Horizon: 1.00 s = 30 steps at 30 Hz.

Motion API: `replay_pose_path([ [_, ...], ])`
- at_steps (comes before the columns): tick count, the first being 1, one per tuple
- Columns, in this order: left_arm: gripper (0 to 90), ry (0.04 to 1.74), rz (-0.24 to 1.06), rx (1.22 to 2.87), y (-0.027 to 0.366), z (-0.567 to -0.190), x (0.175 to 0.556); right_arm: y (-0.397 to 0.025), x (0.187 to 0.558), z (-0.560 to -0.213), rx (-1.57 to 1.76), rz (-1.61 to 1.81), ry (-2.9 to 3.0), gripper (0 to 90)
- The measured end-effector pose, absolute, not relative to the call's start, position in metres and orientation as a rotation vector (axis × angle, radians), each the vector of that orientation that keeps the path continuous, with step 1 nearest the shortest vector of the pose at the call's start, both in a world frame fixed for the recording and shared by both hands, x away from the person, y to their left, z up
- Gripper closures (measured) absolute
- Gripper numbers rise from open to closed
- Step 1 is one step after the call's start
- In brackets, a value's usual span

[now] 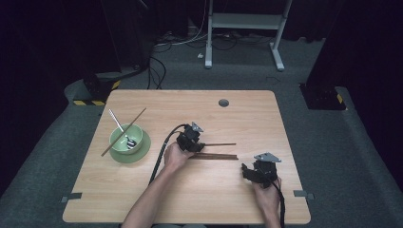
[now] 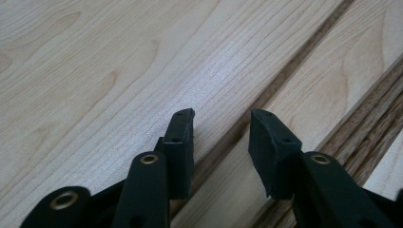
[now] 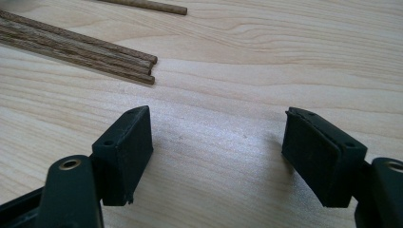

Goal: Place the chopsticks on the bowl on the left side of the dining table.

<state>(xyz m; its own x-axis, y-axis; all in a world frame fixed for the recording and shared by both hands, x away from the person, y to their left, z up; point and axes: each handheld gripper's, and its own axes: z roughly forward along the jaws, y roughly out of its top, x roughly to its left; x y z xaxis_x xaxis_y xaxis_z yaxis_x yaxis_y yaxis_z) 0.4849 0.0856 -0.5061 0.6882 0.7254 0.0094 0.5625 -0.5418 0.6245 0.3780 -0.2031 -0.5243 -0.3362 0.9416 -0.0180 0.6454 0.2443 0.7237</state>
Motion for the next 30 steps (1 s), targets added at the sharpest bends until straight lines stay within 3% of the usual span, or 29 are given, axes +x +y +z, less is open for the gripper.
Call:
replay_pose_path([
  [9,70.2,0.975,0.355,2.3,0.091,-0.506,0.488,-0.203,0.378,-0.524,1.445,0.871,2.07,24.9],
  [30,79.0,0.993,0.351,2.296,0.108,-0.506,0.504,-0.203,0.378,-0.524,1.442,0.872,2.073,24.9],
])
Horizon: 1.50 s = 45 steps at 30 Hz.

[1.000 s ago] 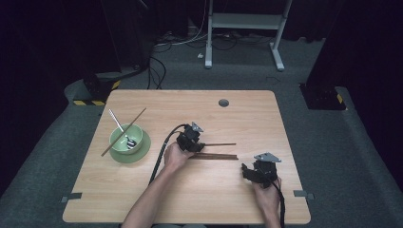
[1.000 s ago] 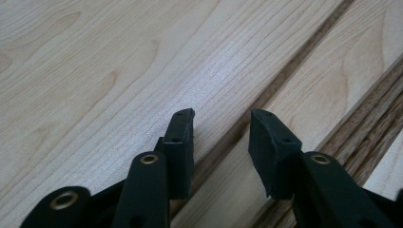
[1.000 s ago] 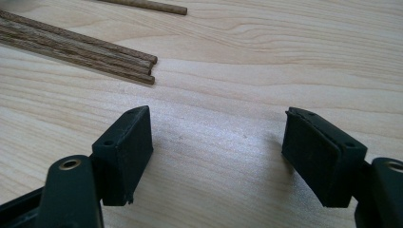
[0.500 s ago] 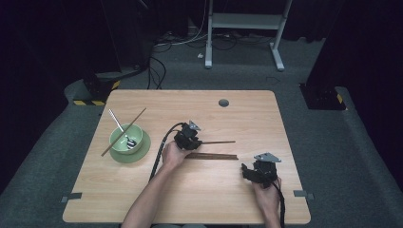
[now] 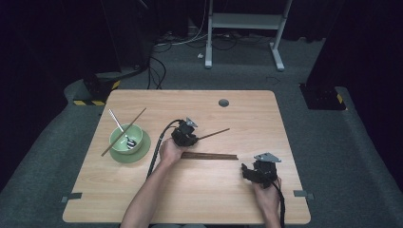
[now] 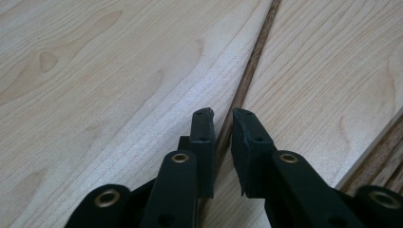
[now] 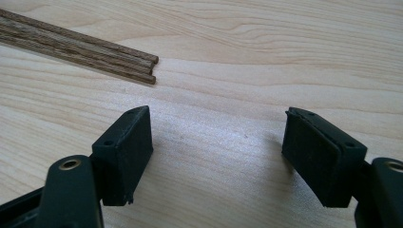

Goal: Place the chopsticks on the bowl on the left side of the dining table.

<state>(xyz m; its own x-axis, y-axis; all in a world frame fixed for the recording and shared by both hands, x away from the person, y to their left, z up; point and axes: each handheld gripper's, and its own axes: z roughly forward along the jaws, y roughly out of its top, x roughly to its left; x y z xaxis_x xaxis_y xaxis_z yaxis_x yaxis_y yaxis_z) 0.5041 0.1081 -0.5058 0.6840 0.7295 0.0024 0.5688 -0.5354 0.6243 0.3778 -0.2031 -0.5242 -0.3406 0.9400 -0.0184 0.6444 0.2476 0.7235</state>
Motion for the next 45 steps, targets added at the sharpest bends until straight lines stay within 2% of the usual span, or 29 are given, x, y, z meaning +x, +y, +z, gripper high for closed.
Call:
replay_pose_path([
  [13,83.3,1.031,0.368,2.245,0.127,-0.509,0.513,-0.203,0.378,-0.524,1.442,0.872,2.074,25.0],
  [32,84.3,1.07,0.39,2.219,0.138,-0.509,0.516,-0.203,0.378,-0.524,1.441,0.872,2.075,25.0],
  [45,84.4,1.075,0.418,2.187,0.146,-0.494,0.51,-0.203,0.378,-0.524,1.441,0.872,2.075,25.0],
])
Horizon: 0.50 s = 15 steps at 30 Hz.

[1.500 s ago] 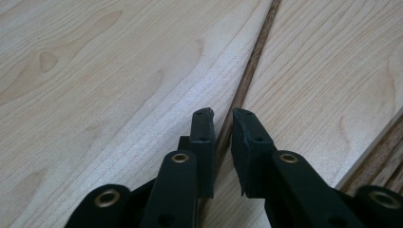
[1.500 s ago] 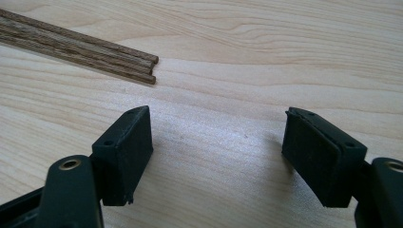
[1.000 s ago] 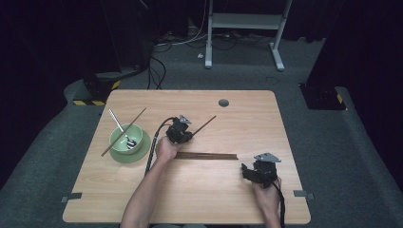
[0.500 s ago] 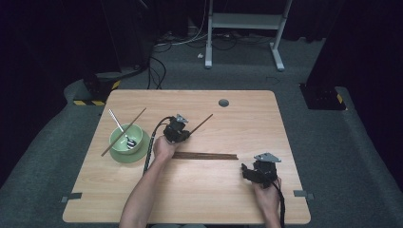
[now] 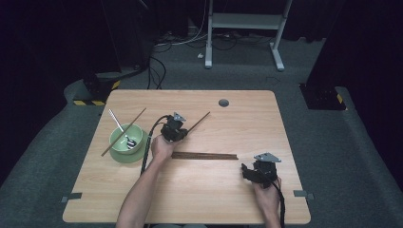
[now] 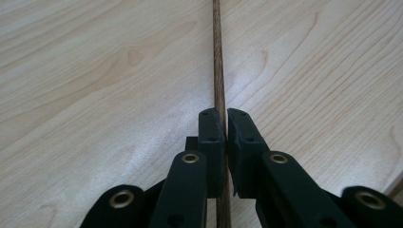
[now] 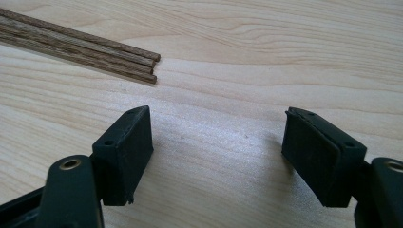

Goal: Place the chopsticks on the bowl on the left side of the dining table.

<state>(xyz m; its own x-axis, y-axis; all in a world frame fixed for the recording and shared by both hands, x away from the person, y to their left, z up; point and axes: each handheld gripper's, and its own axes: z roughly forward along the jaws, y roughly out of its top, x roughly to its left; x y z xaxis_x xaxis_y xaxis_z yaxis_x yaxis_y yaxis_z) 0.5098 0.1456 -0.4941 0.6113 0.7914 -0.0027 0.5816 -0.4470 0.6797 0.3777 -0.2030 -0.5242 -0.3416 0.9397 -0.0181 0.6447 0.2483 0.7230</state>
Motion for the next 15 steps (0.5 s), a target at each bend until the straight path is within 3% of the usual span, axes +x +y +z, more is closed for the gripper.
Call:
replay_pose_path([
  [15,84.5,1.045,0.398,2.097,0.164,-0.46,0.479,-0.203,0.378,-0.524,1.44,0.873,2.076,25.0],
])
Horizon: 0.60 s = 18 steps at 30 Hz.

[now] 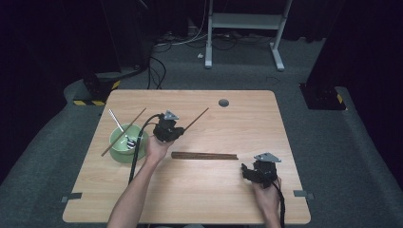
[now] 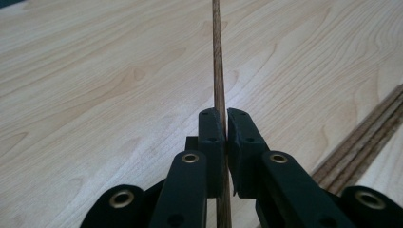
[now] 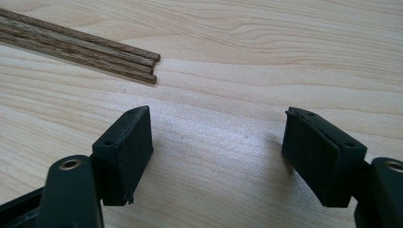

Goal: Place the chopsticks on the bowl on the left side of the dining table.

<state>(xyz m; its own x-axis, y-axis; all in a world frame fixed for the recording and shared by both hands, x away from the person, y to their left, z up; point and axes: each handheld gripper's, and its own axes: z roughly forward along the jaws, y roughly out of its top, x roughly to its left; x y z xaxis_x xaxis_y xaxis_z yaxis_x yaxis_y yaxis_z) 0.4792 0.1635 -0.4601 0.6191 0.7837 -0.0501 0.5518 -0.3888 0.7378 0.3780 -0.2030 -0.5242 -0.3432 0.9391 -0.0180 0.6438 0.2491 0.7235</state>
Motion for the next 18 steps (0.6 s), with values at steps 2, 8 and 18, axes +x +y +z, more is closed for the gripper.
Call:
replay_pose_path([
  [2,84.5,1.044,0.402,2.095,0.17,-0.458,0.474,-0.203,0.378,-0.524,1.439,0.873,2.076,25.0],
  [8,84.5,1.062,0.399,2.045,0.196,-0.447,0.459,-0.203,0.378,-0.524,1.44,0.873,2.075,25.0],
  [18,84.5,1.088,0.404,2.015,0.224,-0.441,0.438,-0.203,0.378,-0.524,1.44,0.874,2.075,25.1],
])
